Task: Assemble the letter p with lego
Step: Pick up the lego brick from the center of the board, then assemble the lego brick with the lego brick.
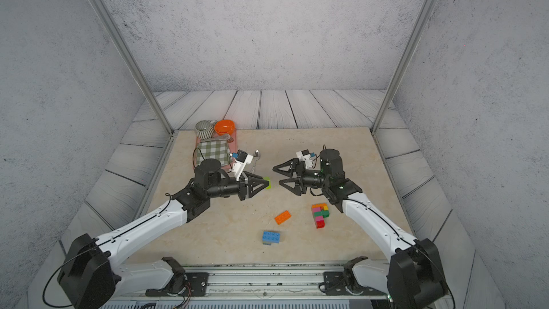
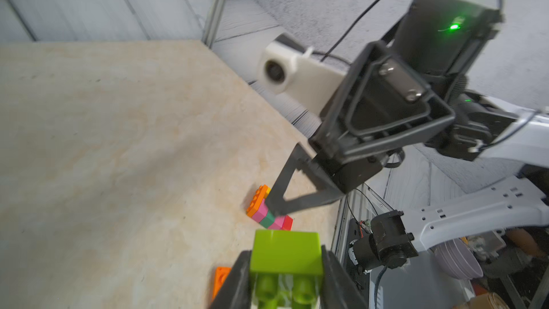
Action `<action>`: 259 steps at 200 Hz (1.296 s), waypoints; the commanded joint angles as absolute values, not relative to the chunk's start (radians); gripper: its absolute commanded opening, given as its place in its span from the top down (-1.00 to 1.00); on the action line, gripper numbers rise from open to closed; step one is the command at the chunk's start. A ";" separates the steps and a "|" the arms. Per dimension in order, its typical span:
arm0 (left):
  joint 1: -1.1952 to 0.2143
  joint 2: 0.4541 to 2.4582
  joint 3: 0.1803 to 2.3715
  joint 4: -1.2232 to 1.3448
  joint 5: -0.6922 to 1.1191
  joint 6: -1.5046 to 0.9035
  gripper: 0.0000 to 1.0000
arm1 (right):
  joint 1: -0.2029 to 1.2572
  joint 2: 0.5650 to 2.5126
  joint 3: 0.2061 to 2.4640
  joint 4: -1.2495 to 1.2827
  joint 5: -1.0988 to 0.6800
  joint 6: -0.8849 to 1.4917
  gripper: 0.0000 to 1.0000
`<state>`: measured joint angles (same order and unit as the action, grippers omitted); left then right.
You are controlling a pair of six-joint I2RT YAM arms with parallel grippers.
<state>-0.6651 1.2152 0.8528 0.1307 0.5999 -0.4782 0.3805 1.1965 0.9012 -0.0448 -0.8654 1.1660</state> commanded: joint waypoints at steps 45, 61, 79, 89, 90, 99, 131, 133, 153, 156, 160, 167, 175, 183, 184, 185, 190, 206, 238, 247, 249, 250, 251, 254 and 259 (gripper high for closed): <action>-0.867 1.280 1.088 -0.696 0.139 -0.747 0.98 | 0.359 1.133 0.897 -0.584 -0.319 0.487 -0.98; -0.933 1.328 1.153 -0.809 0.092 -0.781 0.99 | 0.358 1.114 0.853 -0.577 -0.231 0.457 -0.98; -0.999 1.405 1.247 -0.944 0.060 -0.807 0.99 | 0.358 1.077 0.798 -0.550 -0.174 0.436 -0.98; -1.040 1.451 1.293 -1.003 0.039 -0.829 0.99 | 0.358 1.055 0.765 -0.531 -0.152 0.436 -0.98; -1.044 1.457 1.296 -1.007 0.038 -0.832 0.99 | 0.358 1.053 0.761 -0.529 -0.150 0.436 -0.98; -1.076 1.498 1.323 -1.032 0.039 -0.855 0.98 | 0.359 1.035 0.742 -0.517 -0.139 0.444 -0.98; -1.144 1.644 1.418 -1.131 0.046 -0.918 1.00 | 0.359 0.999 0.721 -0.499 -0.130 0.466 -0.98; -1.148 1.652 1.423 -1.138 0.042 -0.919 1.00 | 0.358 0.999 0.722 -0.500 -0.131 0.466 -0.98; -1.161 1.699 1.452 -1.179 0.022 -0.935 1.00 | 0.358 0.988 0.720 -0.500 -0.136 0.474 -0.98; -1.162 1.702 1.453 -1.181 0.023 -0.936 1.00 | 0.359 0.988 0.719 -0.500 -0.137 0.476 -0.98; -1.161 1.706 1.454 -1.183 0.020 -0.942 1.00 | 0.358 0.988 0.718 -0.500 -0.139 0.476 -0.98; -1.162 1.715 1.453 -1.187 0.012 -0.946 1.00 | 0.358 0.985 0.716 -0.500 -0.143 0.479 -0.98; -1.161 1.726 1.453 -1.189 0.012 -0.951 1.00 | 0.359 0.984 0.714 -0.500 -0.144 0.482 -0.98; -1.160 1.738 1.454 -1.187 0.016 -0.956 1.00 | 0.359 0.983 0.713 -0.501 -0.144 0.485 -0.98; -1.160 1.740 1.455 -1.186 0.017 -0.956 1.00 | 0.359 0.982 0.712 -0.501 -0.143 0.485 -0.98; -1.161 1.741 1.455 -1.187 0.017 -0.956 1.00 | 0.359 0.981 0.712 -0.501 -0.143 0.485 -0.98; -1.160 1.753 1.457 -1.186 0.020 -0.954 1.00 | 0.359 0.980 0.711 -0.503 -0.143 0.485 -0.98; -1.157 1.781 1.470 -1.177 0.030 -0.950 1.00 | 0.358 0.976 0.709 -0.503 -0.141 0.489 -0.98; -1.148 1.830 1.477 -1.131 0.085 -0.939 0.99 | 0.358 0.972 0.710 -0.503 -0.141 0.489 -0.98; -1.145 1.837 1.476 -1.126 0.087 -0.939 0.98 | 0.358 0.971 0.710 -0.505 -0.140 0.490 -0.98; -1.144 1.839 1.475 -1.124 0.089 -0.940 0.98 | 0.357 0.970 0.710 -0.506 -0.139 0.491 -0.98; -1.144 1.839 1.475 -1.123 0.089 -0.940 0.98 | 0.357 0.970 0.710 -0.506 -0.138 0.491 -0.98; -1.143 1.841 1.474 -1.123 0.088 -0.939 0.98 | 0.358 0.970 0.709 -0.507 -0.137 0.491 -0.98; -1.140 1.843 1.472 -1.121 0.090 -0.939 0.98 | 0.358 0.969 0.710 -0.508 -0.139 0.491 -0.98; -1.136 1.843 1.467 -1.116 0.092 -0.939 0.98 | 0.358 0.968 0.709 -0.506 -0.140 0.491 -0.98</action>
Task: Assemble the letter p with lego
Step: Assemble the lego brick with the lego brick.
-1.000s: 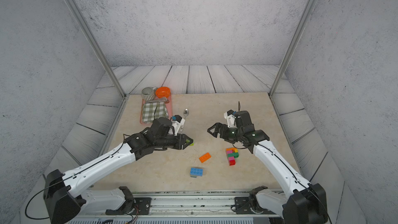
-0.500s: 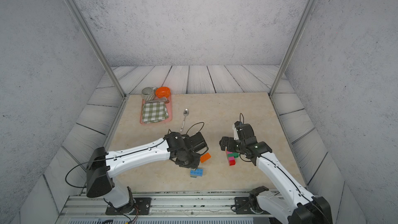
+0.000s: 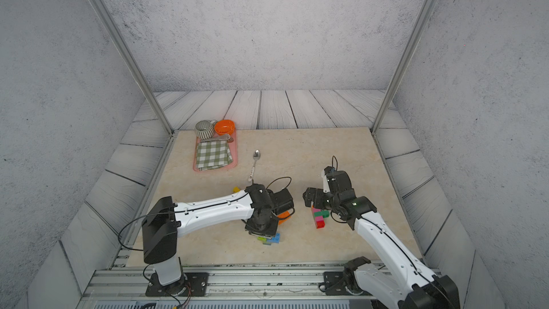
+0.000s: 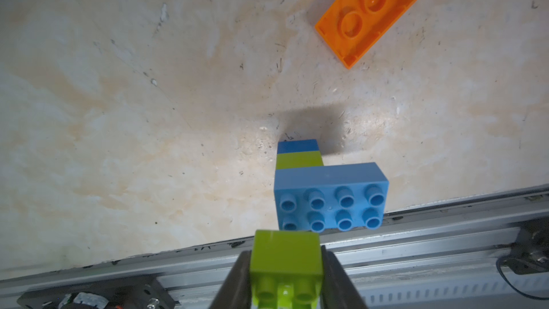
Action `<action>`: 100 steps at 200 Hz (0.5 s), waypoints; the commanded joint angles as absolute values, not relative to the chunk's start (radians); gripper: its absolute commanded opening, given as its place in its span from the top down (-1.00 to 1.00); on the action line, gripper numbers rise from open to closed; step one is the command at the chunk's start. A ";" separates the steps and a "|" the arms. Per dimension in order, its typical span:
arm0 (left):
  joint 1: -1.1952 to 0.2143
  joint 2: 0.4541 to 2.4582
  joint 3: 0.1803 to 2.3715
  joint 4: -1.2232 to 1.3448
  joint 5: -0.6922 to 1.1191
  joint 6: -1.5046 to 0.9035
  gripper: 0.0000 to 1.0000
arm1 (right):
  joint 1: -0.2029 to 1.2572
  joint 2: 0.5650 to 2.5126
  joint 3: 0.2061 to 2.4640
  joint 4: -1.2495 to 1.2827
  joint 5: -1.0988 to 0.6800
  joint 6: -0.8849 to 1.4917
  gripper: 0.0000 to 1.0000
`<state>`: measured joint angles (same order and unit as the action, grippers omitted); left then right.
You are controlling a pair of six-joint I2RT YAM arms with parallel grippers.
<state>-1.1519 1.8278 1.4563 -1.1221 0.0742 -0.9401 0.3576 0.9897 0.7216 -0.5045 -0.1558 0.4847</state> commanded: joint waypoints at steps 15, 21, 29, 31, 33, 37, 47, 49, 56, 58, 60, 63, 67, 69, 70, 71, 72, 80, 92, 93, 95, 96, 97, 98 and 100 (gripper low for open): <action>-1.122 1.843 1.452 -1.095 0.103 -0.937 0.98 | 0.359 0.965 0.709 -0.507 -0.143 0.491 -0.98; -1.116 1.843 1.446 -1.085 0.108 -0.938 0.98 | 0.358 0.966 0.707 -0.506 -0.145 0.491 -0.98; -1.109 1.843 1.438 -1.072 0.117 -0.937 0.98 | 0.358 0.966 0.707 -0.506 -0.148 0.491 -0.97; -1.108 1.843 1.438 -1.070 0.120 -0.936 0.98 | 0.359 0.965 0.707 -0.505 -0.149 0.491 -0.98; -1.106 1.842 1.439 -1.070 0.121 -0.935 0.98 | 0.359 0.966 0.706 -0.506 -0.148 0.491 -0.98; -1.104 1.844 1.439 -1.068 0.123 -0.933 0.98 | 0.359 0.966 0.708 -0.505 -0.148 0.491 -0.98; -1.101 1.847 1.440 -1.069 0.125 -0.931 0.98 | 0.359 0.966 0.706 -0.506 -0.151 0.491 -0.98; -1.100 1.847 1.440 -1.069 0.125 -0.931 0.98 | 0.359 0.965 0.706 -0.505 -0.152 0.491 -0.98; -1.098 1.849 1.444 -1.069 0.124 -0.931 0.98 | 0.358 0.966 0.706 -0.505 -0.152 0.491 -0.98; -1.099 1.849 1.443 -1.068 0.124 -0.931 0.98 | 0.358 0.967 0.707 -0.505 -0.152 0.491 -0.98; -1.099 1.850 1.443 -1.068 0.125 -0.930 0.98 | 0.359 0.968 0.707 -0.505 -0.152 0.491 -0.98; -1.098 1.851 1.445 -1.069 0.128 -0.931 0.98 | 0.358 0.968 0.707 -0.504 -0.152 0.491 -0.98; -1.099 1.853 1.446 -1.069 0.129 -0.929 0.98 | 0.359 0.968 0.706 -0.504 -0.154 0.491 -0.98; -1.100 1.855 1.445 -1.069 0.130 -0.928 0.98 | 0.359 0.968 0.706 -0.504 -0.155 0.491 -0.98; -1.100 1.855 1.446 -1.069 0.130 -0.929 0.98 | 0.359 0.968 0.706 -0.504 -0.155 0.491 -0.97; -1.099 1.856 1.445 -1.069 0.130 -0.928 0.98 | 0.358 0.968 0.706 -0.504 -0.156 0.490 -0.98; -1.099 1.857 1.446 -1.069 0.130 -0.928 0.98 | 0.359 0.968 0.707 -0.503 -0.156 0.490 -0.98; -1.098 1.860 1.445 -1.070 0.134 -0.928 0.98 | 0.358 0.969 0.706 -0.501 -0.155 0.491 -0.98; -1.099 1.861 1.435 -1.067 0.137 -0.931 0.98 | 0.359 0.969 0.705 -0.502 -0.159 0.492 -0.98; -1.099 1.861 1.434 -1.066 0.138 -0.931 0.98 | 0.358 0.970 0.705 -0.502 -0.159 0.491 -0.98; -1.098 1.861 1.432 -1.065 0.138 -0.931 0.98 | 0.358 0.970 0.705 -0.502 -0.161 0.491 -0.98; -1.099 1.860 1.432 -1.065 0.138 -0.931 0.98 | 0.358 0.971 0.705 -0.502 -0.161 0.490 -0.98; -1.100 1.860 1.431 -1.065 0.138 -0.932 0.98 | 0.358 0.970 0.705 -0.502 -0.161 0.491 -0.98; -1.100 1.859 1.429 -1.065 0.137 -0.932 0.98 | 0.358 0.971 0.706 -0.500 -0.161 0.491 -0.98; -1.099 1.859 1.428 -1.065 0.137 -0.933 0.98 | 0.358 0.971 0.706 -0.499 -0.161 0.491 -0.98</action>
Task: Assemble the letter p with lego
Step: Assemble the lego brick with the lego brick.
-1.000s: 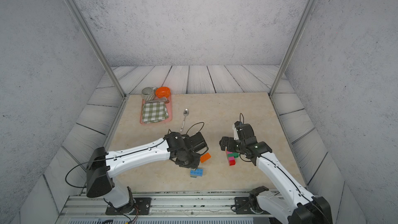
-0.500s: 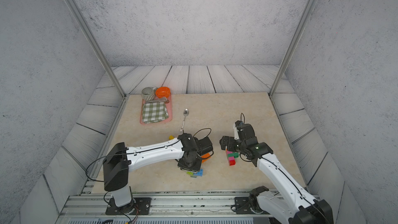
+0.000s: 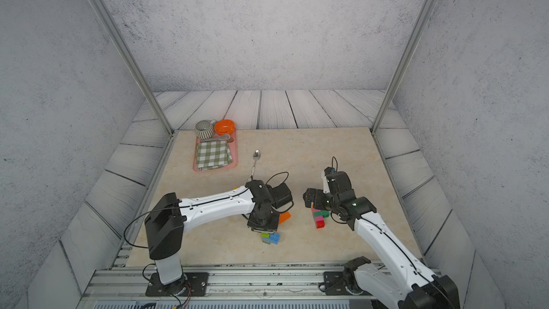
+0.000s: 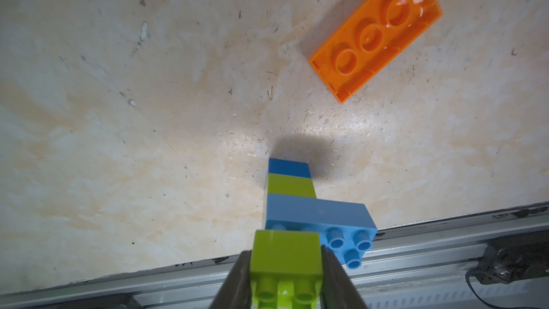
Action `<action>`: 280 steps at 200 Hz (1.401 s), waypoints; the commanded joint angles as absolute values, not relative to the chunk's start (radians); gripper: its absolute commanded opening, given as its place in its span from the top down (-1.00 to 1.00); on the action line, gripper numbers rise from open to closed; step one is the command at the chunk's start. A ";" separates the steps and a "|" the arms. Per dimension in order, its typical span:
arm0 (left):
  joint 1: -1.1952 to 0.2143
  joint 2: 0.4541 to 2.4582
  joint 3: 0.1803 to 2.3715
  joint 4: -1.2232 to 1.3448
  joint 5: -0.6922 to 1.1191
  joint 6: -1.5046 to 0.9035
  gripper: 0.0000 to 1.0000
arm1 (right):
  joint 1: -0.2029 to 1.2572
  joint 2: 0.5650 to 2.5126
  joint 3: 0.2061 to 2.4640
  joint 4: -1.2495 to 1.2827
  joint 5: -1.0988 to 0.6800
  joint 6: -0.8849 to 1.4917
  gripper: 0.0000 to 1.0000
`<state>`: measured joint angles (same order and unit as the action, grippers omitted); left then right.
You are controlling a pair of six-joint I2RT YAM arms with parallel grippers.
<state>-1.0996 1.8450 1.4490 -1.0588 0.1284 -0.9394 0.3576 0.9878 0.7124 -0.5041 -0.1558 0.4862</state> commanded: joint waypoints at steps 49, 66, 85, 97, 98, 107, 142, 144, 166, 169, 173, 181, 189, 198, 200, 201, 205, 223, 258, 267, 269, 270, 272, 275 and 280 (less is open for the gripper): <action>-1.100 1.883 1.444 -1.123 0.118 -0.887 0.99 | 0.359 0.969 0.704 -0.497 -0.170 0.491 -0.98; -1.100 1.909 1.469 -1.147 0.107 -0.862 0.99 | 0.359 0.969 0.704 -0.497 -0.170 0.491 -0.98; -1.100 1.931 1.470 -1.141 0.105 -0.853 0.99 | 0.359 0.968 0.704 -0.500 -0.166 0.489 -0.98; -1.104 1.948 1.474 -1.143 0.102 -0.849 0.99 | 0.359 0.964 0.704 -0.499 -0.167 0.489 -0.98; -1.103 1.949 1.473 -1.143 0.101 -0.848 0.99 | 0.358 0.964 0.704 -0.499 -0.167 0.489 -0.98; -1.105 1.961 1.474 -1.143 0.101 -0.846 0.99 | 0.358 0.964 0.702 -0.499 -0.164 0.488 -0.98; -1.108 1.965 1.440 -1.108 0.099 -0.848 0.99 | 0.358 0.965 0.704 -0.502 -0.165 0.488 -0.98; -1.108 1.965 1.437 -1.106 0.099 -0.847 0.99 | 0.357 0.966 0.704 -0.502 -0.165 0.488 -0.98; -1.105 1.968 1.398 -1.068 0.096 -0.851 0.99 | 0.357 0.968 0.704 -0.502 -0.164 0.486 -0.97; -1.105 1.969 1.392 -1.064 0.094 -0.851 0.99 | 0.357 0.968 0.705 -0.502 -0.164 0.486 -0.98; -1.105 1.970 1.385 -1.059 0.094 -0.853 0.99 | 0.357 0.968 0.705 -0.502 -0.165 0.486 -0.97; -1.103 1.972 1.373 -1.052 0.090 -0.854 0.99 | 0.358 0.967 0.704 -0.502 -0.164 0.486 -0.98; -1.101 1.974 1.363 -1.050 0.089 -0.854 0.99 | 0.358 0.969 0.705 -0.503 -0.163 0.485 -0.97; -1.099 1.974 1.356 -1.052 0.085 -0.853 0.99 | 0.358 0.969 0.705 -0.503 -0.163 0.485 -0.98; -1.098 1.974 1.355 -1.051 0.084 -0.853 0.99 | 0.357 0.969 0.706 -0.503 -0.163 0.485 -0.98; -1.098 1.973 1.354 -1.052 0.083 -0.853 0.99 | 0.357 0.969 0.705 -0.503 -0.163 0.485 -0.98; -1.097 1.971 1.351 -1.053 0.081 -0.852 0.99 | 0.358 0.969 0.705 -0.505 -0.162 0.483 -0.98; -1.085 1.947 1.330 -1.060 0.069 -0.851 0.99 | 0.357 0.971 0.708 -0.509 -0.160 0.482 -0.98; -1.051 1.882 1.276 -1.089 0.036 -0.844 0.99 | 0.357 0.976 0.715 -0.514 -0.157 0.479 -0.98; -1.044 1.867 1.263 -1.096 0.029 -0.841 0.99 | 0.357 0.977 0.717 -0.515 -0.154 0.479 -0.98; -1.041 1.865 1.259 -1.095 0.027 -0.841 0.99 | 0.357 0.977 0.717 -0.515 -0.153 0.479 -0.98; -1.041 1.863 1.260 -1.096 0.026 -0.842 0.99 | 0.358 0.977 0.718 -0.515 -0.153 0.479 -0.98; -1.038 1.861 1.255 -1.097 0.025 -0.841 0.99 | 0.357 0.978 0.718 -0.515 -0.155 0.478 -0.98; -1.036 1.857 1.252 -1.097 0.024 -0.841 0.98 | 0.357 0.980 0.719 -0.515 -0.155 0.477 -0.98; -1.031 1.851 1.246 -1.099 0.022 -0.841 0.99 | 0.357 0.981 0.721 -0.515 -0.155 0.476 -0.97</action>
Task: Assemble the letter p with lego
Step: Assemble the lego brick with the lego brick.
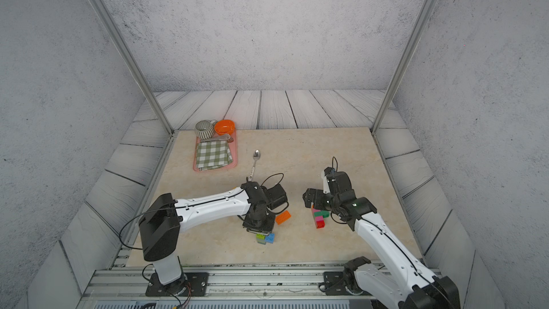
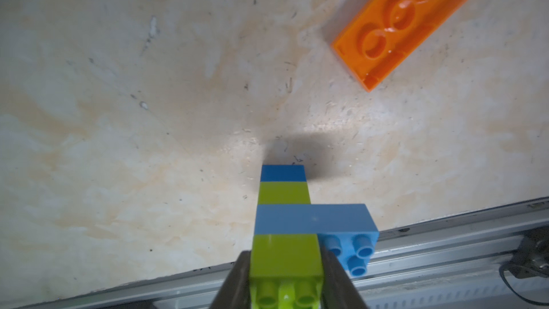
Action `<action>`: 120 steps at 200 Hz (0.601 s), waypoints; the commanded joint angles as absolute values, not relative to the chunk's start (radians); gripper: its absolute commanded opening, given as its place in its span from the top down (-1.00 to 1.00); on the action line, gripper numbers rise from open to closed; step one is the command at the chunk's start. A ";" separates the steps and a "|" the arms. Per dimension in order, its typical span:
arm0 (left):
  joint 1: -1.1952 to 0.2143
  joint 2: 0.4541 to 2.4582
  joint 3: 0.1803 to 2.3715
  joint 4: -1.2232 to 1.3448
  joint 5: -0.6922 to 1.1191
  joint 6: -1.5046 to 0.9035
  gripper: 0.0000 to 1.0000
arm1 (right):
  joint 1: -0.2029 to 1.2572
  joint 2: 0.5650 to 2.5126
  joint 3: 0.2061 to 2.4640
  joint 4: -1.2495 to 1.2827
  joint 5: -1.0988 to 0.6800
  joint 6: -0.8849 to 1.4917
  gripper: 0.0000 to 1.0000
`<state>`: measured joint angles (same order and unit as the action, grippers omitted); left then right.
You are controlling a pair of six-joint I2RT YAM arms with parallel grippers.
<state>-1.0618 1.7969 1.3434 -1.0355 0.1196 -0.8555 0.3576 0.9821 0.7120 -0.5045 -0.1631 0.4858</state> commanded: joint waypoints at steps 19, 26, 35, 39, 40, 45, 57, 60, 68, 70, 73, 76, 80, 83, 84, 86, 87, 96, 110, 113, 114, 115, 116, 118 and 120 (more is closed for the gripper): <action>-1.024 1.841 1.242 -1.106 0.014 -0.835 0.97 | 0.358 0.984 0.722 -0.516 -0.153 0.475 -0.98; -1.020 1.841 1.243 -1.110 0.007 -0.833 0.96 | 0.357 0.985 0.722 -0.515 -0.153 0.474 -0.98; -1.016 1.841 1.243 -1.115 0.001 -0.833 0.92 | 0.357 0.988 0.725 -0.519 -0.150 0.474 -0.98; -1.012 1.840 1.241 -1.114 0.001 -0.832 0.90 | 0.357 0.987 0.725 -0.520 -0.150 0.474 -0.97; -1.012 1.840 1.240 -1.114 0.000 -0.832 0.90 | 0.358 0.987 0.725 -0.521 -0.150 0.473 -0.97; -1.011 1.839 1.237 -1.113 0.001 -0.830 0.86 | 0.358 0.987 0.725 -0.521 -0.149 0.472 -0.97; -1.008 1.834 1.235 -1.102 0.009 -0.830 0.63 | 0.357 0.988 0.725 -0.522 -0.148 0.471 -0.98; -1.009 1.831 1.236 -1.101 0.011 -0.829 0.57 | 0.357 0.988 0.726 -0.522 -0.147 0.471 -0.98; -1.008 1.824 1.235 -1.093 0.020 -0.829 0.46 | 0.356 0.988 0.727 -0.523 -0.148 0.470 -0.98; -1.008 1.821 1.236 -1.089 0.023 -0.829 0.44 | 0.358 0.988 0.727 -0.523 -0.149 0.469 -0.98; -1.008 1.815 1.236 -1.087 0.026 -0.830 0.41 | 0.359 0.988 0.727 -0.523 -0.149 0.469 -0.97; -1.008 1.810 1.237 -1.085 0.029 -0.829 0.37 | 0.358 0.989 0.726 -0.523 -0.148 0.469 -0.98; -1.009 1.805 1.239 -1.084 0.031 -0.829 0.33 | 0.358 0.990 0.728 -0.523 -0.149 0.468 -0.98; -1.009 1.799 1.240 -1.082 0.034 -0.830 0.30 | 0.358 0.990 0.729 -0.526 -0.148 0.468 -0.97; -1.009 1.797 1.241 -1.083 0.035 -0.829 0.29 | 0.358 0.991 0.729 -0.525 -0.149 0.468 -0.97; -1.009 1.794 1.241 -1.083 0.036 -0.829 0.27 | 0.357 0.992 0.729 -0.526 -0.149 0.468 -0.98; -1.009 1.792 1.242 -1.083 0.036 -0.829 0.26 | 0.357 0.992 0.728 -0.526 -0.149 0.467 -0.98; -1.009 1.777 1.248 -1.084 0.042 -0.826 0.18 | 0.358 0.995 0.728 -0.525 -0.152 0.466 -0.98; -1.008 1.751 1.259 -1.090 0.044 -0.823 0.05 | 0.357 1.000 0.730 -0.526 -0.156 0.461 -0.98; -1.008 1.747 1.260 -1.090 0.047 -0.821 0.03 | 0.359 1.001 0.732 -0.525 -0.158 0.460 -0.98; -1.008 1.745 1.261 -1.091 0.047 -0.820 0.02 | 0.359 1.002 0.732 -0.525 -0.158 0.459 -0.98; -1.008 1.743 1.262 -1.090 0.047 -0.820 0.01 | 0.358 1.002 0.732 -0.525 -0.159 0.459 -0.98; -1.007 1.740 1.262 -1.089 0.047 -0.820 0.00 | 0.358 1.004 0.732 -0.524 -0.160 0.459 -0.98; -1.006 1.738 1.264 -1.088 0.048 -0.819 -0.01 | 0.358 1.005 0.731 -0.523 -0.161 0.458 -0.98; -1.005 1.735 1.265 -1.089 0.049 -0.818 -0.02 | 0.358 1.007 0.730 -0.523 -0.162 0.458 -0.98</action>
